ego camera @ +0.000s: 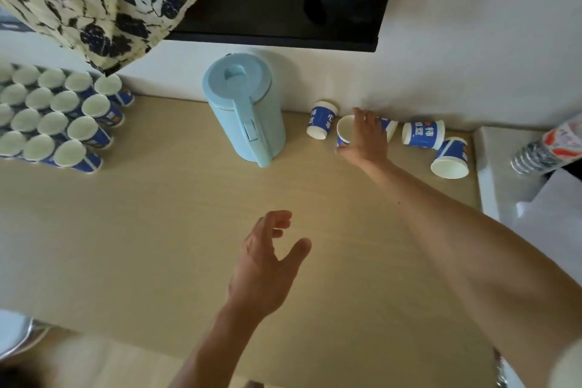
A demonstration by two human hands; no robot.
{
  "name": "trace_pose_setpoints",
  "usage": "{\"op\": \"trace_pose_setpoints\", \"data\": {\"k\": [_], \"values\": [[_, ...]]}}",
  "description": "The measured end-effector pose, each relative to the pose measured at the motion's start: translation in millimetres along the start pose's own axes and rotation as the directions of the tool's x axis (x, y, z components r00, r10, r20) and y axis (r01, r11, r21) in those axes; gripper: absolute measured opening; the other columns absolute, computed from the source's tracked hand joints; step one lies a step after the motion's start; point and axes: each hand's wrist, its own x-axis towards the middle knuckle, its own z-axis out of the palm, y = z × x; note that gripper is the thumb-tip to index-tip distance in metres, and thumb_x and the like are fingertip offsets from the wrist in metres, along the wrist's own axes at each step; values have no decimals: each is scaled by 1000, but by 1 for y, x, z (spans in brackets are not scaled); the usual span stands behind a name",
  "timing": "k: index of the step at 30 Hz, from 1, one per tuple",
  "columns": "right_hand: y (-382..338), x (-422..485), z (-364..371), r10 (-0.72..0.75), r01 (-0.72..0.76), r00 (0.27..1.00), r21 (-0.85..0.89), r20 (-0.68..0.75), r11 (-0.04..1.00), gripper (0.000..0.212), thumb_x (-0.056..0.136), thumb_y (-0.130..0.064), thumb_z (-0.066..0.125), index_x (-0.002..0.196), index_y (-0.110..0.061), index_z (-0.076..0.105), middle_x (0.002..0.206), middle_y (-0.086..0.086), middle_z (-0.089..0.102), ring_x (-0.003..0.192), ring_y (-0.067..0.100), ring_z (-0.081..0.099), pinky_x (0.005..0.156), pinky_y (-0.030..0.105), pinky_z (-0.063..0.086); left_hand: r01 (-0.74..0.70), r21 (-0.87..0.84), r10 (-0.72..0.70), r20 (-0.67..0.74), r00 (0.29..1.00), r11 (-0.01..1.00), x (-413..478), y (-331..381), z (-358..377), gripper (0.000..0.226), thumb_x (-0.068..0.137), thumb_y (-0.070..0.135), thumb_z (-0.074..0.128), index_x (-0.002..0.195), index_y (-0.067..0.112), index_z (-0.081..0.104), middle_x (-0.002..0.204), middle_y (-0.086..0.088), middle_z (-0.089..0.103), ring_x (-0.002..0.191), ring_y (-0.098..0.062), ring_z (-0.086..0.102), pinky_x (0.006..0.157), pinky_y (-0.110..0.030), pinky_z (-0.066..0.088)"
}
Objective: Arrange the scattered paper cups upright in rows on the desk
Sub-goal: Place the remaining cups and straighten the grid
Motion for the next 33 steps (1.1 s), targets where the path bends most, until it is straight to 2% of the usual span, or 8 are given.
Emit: {"op": "trace_pose_setpoints", "data": {"k": [7,13,16,18,21,24,29,33], "values": [[4,1,4,-16,19,1000,98,-24,995,79,78,-24,81,143,-9,40,138,13,51,129,34,51,101,44,42,0,-29,-1,-29,1000,1000,3,7,2,42,89,32,74,127,24,59,119,10,64,109,-8,60,94,-35,52],[3,-37,-31,-54,34,998,491,27,871,90,77,-25,84,151,-16,35,144,3,52,126,17,53,100,33,44,-41,-24,40,-37,998,999,17,23,2,46,87,30,76,128,23,57,121,7,63,110,-10,59,93,-32,50],[0,-77,-61,-124,48,988,589,89,807,81,67,-40,86,137,-32,45,114,-16,60,102,4,59,88,29,49,-87,20,87,-42,995,996,30,33,7,60,84,30,80,136,20,52,129,5,58,118,-14,55,97,-29,46],[-1,-104,-80,-183,57,971,599,151,798,84,60,-55,84,134,-37,48,109,-18,61,99,-2,60,80,25,49,-128,79,130,-25,991,989,39,39,14,76,81,33,82,145,17,44,139,4,52,129,-16,49,103,-24,39],[0,-135,-100,-237,80,955,609,180,789,86,56,-60,85,133,-41,51,109,-21,62,93,-6,61,74,16,45,-156,101,155,17,988,983,48,49,31,95,78,36,85,153,13,32,148,3,46,137,-15,42,95,-10,23],[5,-150,-115,-232,73,956,615,182,785,80,56,-57,88,128,-42,56,108,-23,63,91,-8,61,74,14,43,-194,34,193,12,981,980,52,58,48,92,73,30,89,148,12,39,138,1,56,125,-12,52,87,-7,27],[31,-148,-143,-309,64,909,639,279,767,88,59,-59,87,137,-40,52,121,-19,64,111,-3,62,88,21,48,-275,-57,276,17,961,960,54,67,66,56,72,19,90,120,11,61,99,10,67,86,3,62,69,-5,42],[87,-110,-162,-212,36,951,602,224,798,73,72,-37,88,137,-30,55,128,-13,64,118,3,62,90,15,47,-249,-85,251,12,968,965,56,68,70,51,72,20,90,114,17,61,94,18,63,85,18,57,68,0,41]]}}
